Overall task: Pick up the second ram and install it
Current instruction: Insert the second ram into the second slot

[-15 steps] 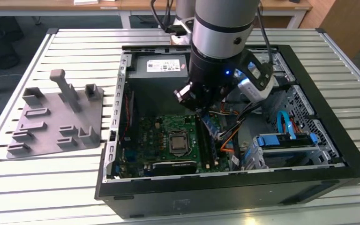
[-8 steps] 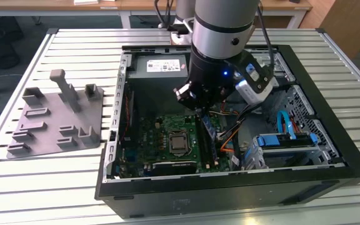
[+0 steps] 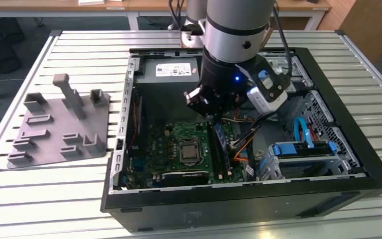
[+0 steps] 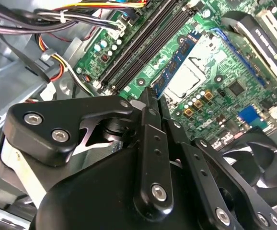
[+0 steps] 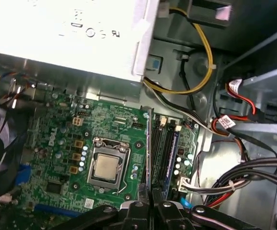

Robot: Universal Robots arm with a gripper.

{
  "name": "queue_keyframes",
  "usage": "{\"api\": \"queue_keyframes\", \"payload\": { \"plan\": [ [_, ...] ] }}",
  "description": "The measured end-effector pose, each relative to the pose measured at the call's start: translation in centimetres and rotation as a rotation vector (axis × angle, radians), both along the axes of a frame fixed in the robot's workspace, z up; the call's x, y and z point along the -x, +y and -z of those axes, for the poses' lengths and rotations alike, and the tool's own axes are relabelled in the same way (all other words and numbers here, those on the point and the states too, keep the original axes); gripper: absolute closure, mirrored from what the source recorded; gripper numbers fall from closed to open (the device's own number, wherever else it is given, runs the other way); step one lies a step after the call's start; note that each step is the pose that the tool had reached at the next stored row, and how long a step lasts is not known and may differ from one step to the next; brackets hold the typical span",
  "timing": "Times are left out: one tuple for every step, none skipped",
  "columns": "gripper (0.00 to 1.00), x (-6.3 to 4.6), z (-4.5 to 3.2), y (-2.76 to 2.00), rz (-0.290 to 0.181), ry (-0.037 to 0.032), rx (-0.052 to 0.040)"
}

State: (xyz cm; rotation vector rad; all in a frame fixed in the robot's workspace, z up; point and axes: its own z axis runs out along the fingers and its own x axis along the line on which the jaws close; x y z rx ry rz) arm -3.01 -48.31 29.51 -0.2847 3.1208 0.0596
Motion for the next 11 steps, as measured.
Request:
{"api": "queue_keyframes", "payload": {
  "plan": [
    [0.86, 0.00, 0.01, 0.00, 0.011, 0.0000, -0.0001],
    [0.86, 0.00, 0.02, 0.00, 0.024, 0.0000, -0.0001],
    [0.86, 0.00, 0.03, 0.00, 0.035, 0.0000, -0.0001],
    [0.86, 0.00, 0.04, 0.00, 0.046, 0.0000, -0.0001],
    [0.86, 0.00, 0.04, 0.00, 0.057, 0.0000, -0.0001],
    [0.86, 0.00, 0.05, 0.00, 0.067, 0.0000, -0.0001],
    [0.86, 0.00, 0.05, 0.00, 0.078, 0.0000, 0.0000],
    [0.86, 0.00, 0.06, 0.00, 0.089, 0.0000, 0.0001],
    [0.86, 0.00, 0.07, 0.00, 0.100, 0.0000, 0.0001],
    [0.86, 0.00, 0.08, 0.00, 0.111, 0.0000, 0.0002],
    [0.86, 0.00, 0.08, 0.00, 0.122, 0.0000, 0.0002]
  ]
}}
